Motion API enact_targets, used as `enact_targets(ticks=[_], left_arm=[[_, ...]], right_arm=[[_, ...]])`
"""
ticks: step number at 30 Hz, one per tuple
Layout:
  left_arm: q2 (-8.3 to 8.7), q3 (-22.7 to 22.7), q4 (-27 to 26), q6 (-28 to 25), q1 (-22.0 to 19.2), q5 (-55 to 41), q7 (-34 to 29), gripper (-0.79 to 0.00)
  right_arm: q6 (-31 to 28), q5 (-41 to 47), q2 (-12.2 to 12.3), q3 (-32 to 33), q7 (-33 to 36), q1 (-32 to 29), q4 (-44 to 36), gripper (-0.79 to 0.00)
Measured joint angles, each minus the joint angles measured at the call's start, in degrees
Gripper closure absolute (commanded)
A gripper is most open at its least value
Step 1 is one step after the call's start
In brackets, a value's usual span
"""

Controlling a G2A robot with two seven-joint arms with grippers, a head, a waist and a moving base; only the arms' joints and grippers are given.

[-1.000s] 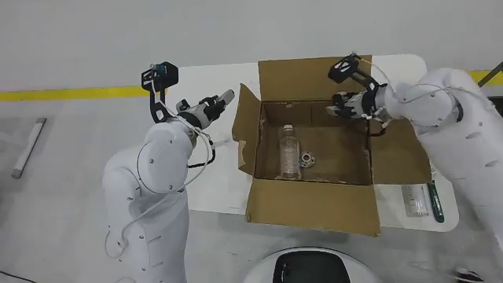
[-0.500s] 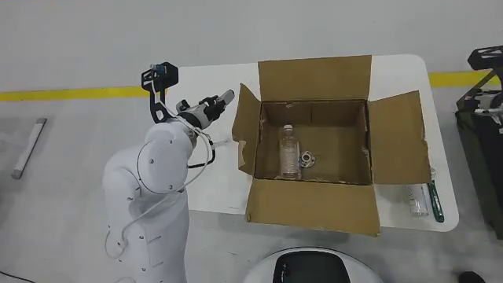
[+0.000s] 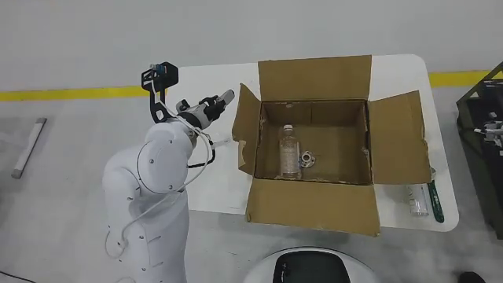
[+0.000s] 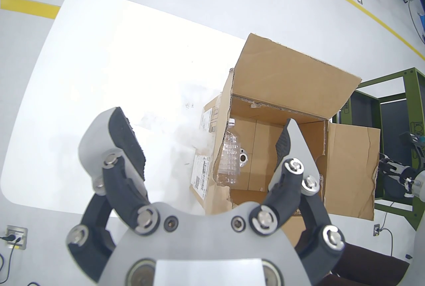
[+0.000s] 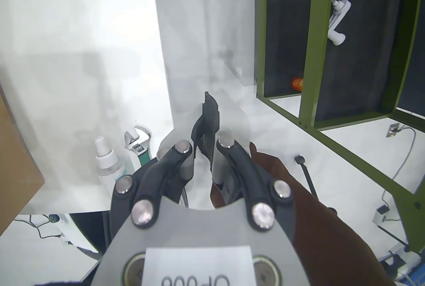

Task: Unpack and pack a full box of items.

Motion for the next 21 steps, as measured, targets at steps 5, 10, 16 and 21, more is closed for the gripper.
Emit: enact_targets(ticks=[5,10,16,21], left_arm=[[0.00,0.0,0.0,0.0,0.0,0.0,0.0,-0.785],[0.00,0.0,0.0,0.0,0.0,0.0,0.0,-0.785],[0.00,0.0,0.0,0.0,0.0,0.0,0.0,-0.785],[0.00,0.0,0.0,0.0,0.0,0.0,0.0,-0.785]], right_arm=[[-1.1,0.6,-0.1,-0.7,-1.4,-1.7,-1.0,0.000],[1.6,0.8,-0.1,0.2,3.1,-7.3,-8.2,0.000],[5.4,7.4,1.0,4.7,3.0,-18.4,-15.9,0.000],[8.7,13.6,2.4,5.7,3.0,-24.7,-20.9,0.000]])
